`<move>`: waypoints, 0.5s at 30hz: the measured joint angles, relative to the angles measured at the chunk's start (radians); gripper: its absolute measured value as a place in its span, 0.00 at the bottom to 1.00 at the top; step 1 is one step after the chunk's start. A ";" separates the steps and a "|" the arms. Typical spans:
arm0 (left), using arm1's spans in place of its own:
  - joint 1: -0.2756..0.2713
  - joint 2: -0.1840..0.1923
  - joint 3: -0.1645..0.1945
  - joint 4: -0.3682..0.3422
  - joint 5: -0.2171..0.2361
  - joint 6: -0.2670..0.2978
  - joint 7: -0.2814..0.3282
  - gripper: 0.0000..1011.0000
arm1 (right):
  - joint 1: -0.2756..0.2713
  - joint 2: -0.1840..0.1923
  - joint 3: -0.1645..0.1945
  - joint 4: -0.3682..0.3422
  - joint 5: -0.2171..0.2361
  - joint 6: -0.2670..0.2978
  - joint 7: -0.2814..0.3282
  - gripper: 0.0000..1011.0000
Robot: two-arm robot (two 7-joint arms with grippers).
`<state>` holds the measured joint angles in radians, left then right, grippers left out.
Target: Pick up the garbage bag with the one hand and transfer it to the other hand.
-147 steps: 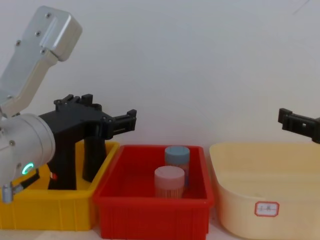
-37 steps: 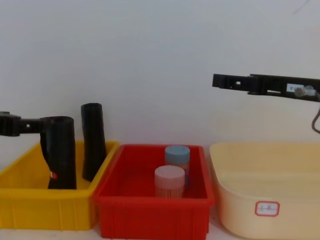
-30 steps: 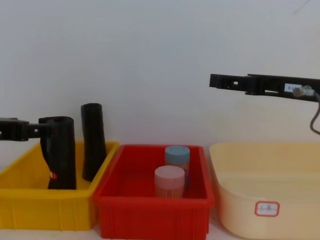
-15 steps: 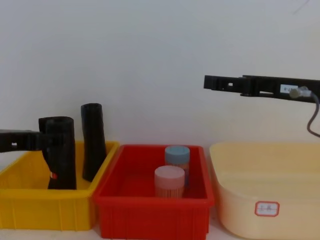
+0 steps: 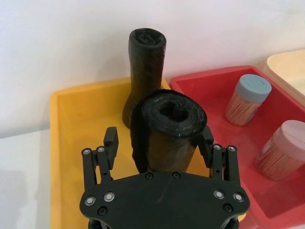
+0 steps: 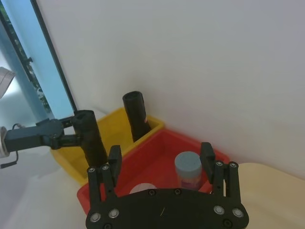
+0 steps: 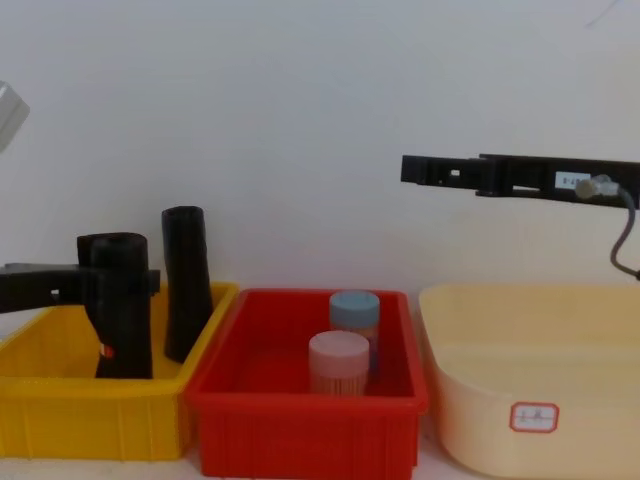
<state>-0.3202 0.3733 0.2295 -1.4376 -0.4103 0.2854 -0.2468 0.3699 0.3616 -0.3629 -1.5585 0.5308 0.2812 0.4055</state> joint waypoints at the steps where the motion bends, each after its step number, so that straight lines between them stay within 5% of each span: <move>1: -0.007 -0.003 0.003 0.009 0.003 -0.004 -0.002 0.99 | 0.001 0.001 -0.001 0.001 0.001 0.001 0.001 0.99; 15: -0.039 -0.021 0.018 0.051 0.018 -0.024 -0.015 0.99 | 0.056 0.007 -0.064 0.094 0.007 0.064 0.051 0.99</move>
<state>-0.3589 0.3526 0.2477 -1.3870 -0.3920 0.2614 -0.2617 0.4254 0.3687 -0.4268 -1.4642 0.5378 0.3457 0.4565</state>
